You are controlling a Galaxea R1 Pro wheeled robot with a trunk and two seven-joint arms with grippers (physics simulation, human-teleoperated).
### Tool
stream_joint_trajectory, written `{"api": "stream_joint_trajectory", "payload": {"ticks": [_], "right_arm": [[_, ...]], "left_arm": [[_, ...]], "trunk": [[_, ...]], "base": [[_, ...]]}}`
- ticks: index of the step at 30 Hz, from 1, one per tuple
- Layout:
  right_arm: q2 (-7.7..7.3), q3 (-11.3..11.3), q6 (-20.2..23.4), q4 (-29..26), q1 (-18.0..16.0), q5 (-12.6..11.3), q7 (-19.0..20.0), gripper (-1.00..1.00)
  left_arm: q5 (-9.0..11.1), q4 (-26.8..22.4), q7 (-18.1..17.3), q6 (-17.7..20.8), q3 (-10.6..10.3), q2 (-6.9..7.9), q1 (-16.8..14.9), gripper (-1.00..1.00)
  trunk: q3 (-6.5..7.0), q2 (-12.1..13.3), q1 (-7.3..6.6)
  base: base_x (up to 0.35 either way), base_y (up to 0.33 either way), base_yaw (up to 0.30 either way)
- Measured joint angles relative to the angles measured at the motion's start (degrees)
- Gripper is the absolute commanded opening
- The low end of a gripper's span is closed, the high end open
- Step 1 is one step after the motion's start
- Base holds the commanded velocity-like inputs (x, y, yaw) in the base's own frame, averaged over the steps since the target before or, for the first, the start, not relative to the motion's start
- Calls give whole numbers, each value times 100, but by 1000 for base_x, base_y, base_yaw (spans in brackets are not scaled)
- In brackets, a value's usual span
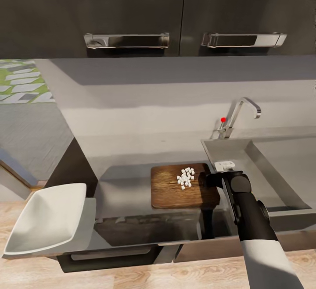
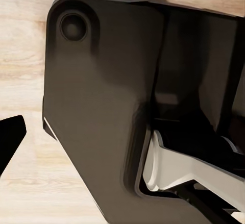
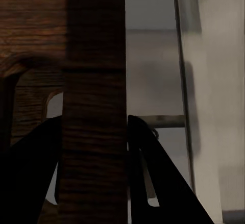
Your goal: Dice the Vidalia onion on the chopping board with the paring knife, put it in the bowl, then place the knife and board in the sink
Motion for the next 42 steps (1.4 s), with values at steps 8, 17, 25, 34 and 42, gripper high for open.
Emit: {"api": "stream_joint_trajectory", "payload": {"ticks": [8, 17, 25, 34, 42], "right_arm": [[0, 0, 0, -8, 0, -1, 0, -100], [0, 0, 0, -9, 0, -7, 0, -100], [0, 0, 0, -9, 0, -18, 0, -100], [0, -5, 0, -9, -1, -27, 0, -100], [0, -8, 0, -9, 0, -37, 0, -100]], "left_arm": [[0, 0, -1, -3, 0, 7, 0, 100], [0, 0, -1, 4, 0, 27, 0, 100], [0, 0, -1, 3, 0, 28, 0, 100], [0, 0, -1, 2, 0, 28, 0, 100], [0, 0, -1, 0, 0, 29, 0, 100]], "trunk": [[74, 0, 0], [157, 0, 0], [231, 0, 0], [315, 0, 0], [389, 1, 0]], "base": [[0, 0, 0], [0, 0, 0], [0, 0, 0], [0, 0, 0], [0, 0, 0]]}}
